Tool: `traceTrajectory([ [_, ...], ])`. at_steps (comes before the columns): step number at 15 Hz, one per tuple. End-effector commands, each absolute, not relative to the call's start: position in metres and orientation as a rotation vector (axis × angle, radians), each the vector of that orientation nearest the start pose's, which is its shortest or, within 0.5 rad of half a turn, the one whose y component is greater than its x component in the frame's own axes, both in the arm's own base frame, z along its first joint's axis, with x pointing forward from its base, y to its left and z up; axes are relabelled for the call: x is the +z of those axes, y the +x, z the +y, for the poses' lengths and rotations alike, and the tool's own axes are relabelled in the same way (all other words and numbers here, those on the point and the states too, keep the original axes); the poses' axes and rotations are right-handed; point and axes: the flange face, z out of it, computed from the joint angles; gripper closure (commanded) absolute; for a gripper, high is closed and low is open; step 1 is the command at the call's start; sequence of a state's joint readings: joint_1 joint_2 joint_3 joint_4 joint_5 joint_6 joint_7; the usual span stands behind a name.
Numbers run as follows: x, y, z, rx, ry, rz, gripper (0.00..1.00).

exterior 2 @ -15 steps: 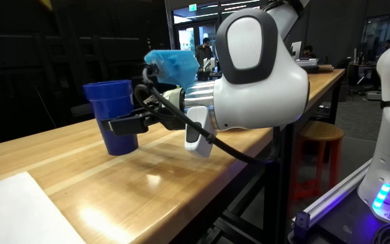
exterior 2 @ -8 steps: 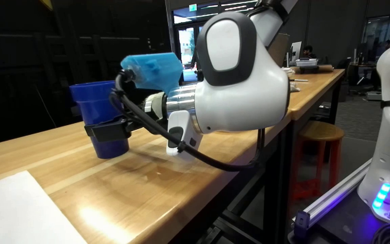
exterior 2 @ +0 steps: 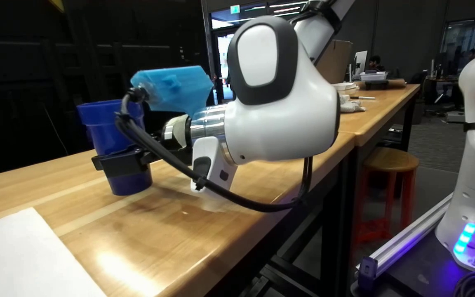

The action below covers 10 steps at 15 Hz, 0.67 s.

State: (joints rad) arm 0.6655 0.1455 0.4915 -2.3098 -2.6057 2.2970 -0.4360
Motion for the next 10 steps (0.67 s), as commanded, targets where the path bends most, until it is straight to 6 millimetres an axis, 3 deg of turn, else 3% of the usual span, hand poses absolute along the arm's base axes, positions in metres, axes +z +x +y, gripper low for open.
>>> traceTrajectory([
  [1, 0.3052, 0.2291, 0.4956, 0.542, -0.689, 1.587, 0.00],
  [3, 0.3068, 0.2288, 0.4996, 0.546, -0.690, 1.582, 0.05],
  [4, 0.3075, 0.2281, 0.5019, 0.550, -0.690, 1.579, 0.26],
  [6, 0.3079, 0.2269, 0.5041, 0.558, -0.687, 1.580, 0.29],
  [8, 0.3076, 0.2256, 0.5025, 0.562, -0.683, 1.582, 0.42],
  [10, 0.3079, 0.2257, 0.4980, 0.561, -0.673, 1.580, 0.42],
])
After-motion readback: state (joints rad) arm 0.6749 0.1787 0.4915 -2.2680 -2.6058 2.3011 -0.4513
